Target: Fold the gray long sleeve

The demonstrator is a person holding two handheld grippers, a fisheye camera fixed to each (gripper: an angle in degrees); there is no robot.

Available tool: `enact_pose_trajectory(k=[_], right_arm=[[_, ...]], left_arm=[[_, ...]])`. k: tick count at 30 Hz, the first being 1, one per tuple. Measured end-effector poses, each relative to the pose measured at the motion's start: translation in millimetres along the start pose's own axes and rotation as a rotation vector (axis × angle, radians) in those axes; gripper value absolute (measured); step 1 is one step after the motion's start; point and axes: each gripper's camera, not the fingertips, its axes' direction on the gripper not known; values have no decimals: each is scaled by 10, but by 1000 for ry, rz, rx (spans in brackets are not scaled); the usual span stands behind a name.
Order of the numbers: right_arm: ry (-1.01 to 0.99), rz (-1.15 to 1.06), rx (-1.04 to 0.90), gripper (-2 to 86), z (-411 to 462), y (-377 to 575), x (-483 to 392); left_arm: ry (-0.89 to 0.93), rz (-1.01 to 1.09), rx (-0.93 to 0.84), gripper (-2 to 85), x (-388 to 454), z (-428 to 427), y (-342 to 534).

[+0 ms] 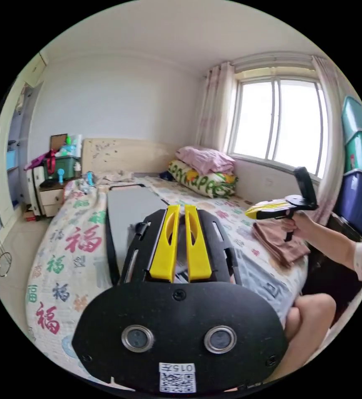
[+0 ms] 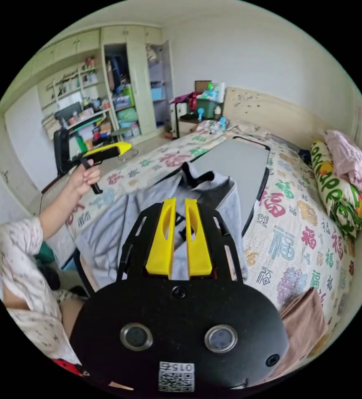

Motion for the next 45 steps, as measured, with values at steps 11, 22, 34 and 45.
enact_pose_trajectory(k=[11, 22, 34, 45], right_arm=[[-174, -58, -415, 97, 457, 1779, -656], [-122, 173, -393, 85, 140, 2318, -355], [-343, 103, -124, 6, -659, 2260, -471], [-383, -129, -89, 22, -679, 1974, -1400]], left_arm=[[268, -123, -240, 48, 1163, -150, 2210], [206, 55, -293, 75, 2277, -68, 2243], [-57, 82, -202, 134, 3050, -92, 2167], [-77, -177, -25, 80, 2798, -442, 1846]])
